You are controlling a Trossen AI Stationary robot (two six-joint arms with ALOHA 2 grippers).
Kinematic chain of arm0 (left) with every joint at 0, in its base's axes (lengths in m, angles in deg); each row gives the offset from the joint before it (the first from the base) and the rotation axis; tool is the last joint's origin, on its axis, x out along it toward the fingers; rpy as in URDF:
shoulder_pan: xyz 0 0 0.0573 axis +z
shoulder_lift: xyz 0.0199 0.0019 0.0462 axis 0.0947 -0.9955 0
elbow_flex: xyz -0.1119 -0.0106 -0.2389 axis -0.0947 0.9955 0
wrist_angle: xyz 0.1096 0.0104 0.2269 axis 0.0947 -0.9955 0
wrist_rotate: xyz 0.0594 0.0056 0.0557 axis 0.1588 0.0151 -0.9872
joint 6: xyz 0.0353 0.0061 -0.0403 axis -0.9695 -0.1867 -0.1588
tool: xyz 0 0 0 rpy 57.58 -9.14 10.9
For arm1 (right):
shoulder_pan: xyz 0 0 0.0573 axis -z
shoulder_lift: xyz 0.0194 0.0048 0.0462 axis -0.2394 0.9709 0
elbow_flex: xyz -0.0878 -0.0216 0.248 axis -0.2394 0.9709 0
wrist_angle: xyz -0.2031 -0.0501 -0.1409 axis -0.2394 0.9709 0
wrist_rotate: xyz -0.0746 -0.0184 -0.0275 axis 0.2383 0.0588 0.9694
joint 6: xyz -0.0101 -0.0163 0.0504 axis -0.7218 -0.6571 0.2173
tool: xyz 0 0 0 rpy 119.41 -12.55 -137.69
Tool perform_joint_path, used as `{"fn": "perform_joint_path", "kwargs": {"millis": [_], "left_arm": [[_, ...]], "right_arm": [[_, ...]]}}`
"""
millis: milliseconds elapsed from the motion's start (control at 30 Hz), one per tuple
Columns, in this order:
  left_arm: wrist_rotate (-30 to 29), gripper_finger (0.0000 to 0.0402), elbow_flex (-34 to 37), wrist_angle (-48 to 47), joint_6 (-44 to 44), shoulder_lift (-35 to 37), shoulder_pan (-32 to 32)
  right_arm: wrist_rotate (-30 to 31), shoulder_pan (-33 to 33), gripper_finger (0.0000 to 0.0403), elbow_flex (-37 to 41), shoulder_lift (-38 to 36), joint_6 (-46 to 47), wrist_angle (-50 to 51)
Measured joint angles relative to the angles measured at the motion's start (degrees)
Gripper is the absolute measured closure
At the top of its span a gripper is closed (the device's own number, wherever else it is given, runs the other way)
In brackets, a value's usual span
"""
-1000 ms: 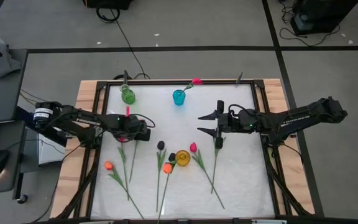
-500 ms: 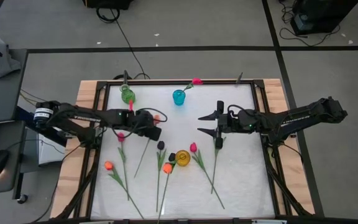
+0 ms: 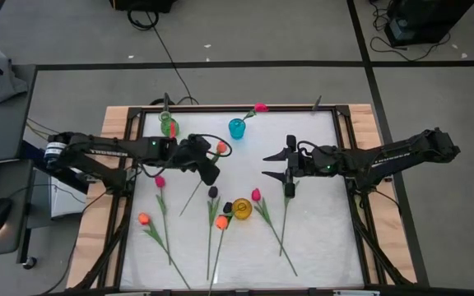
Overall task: Sort flowers into vase by color
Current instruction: Put the left orange flower into the yellow vase
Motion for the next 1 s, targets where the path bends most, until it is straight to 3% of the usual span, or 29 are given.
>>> {"fn": "perform_joint_path", "kwargs": {"millis": [400,667,1000], "left_arm": [[-9.0,0.0391,-10.7,6.2,-20.2,0.0,-6.6],[-10.4,0.0390,-16.6,11.3,-29.7,0.0,-11.2],[-11.7,0.0390,-17.4,19.2,-39.3,2.2,-18.8]], "right_arm": [[0.0,0.0,0.0200,0.0,0.0,0.0,0.7],[0.0,0.0,0.0200,0.0,-0.6,0.0,4.8],[0.0,-0.6,0.0200,0.0,-13.6,4.7,19.2]]}}
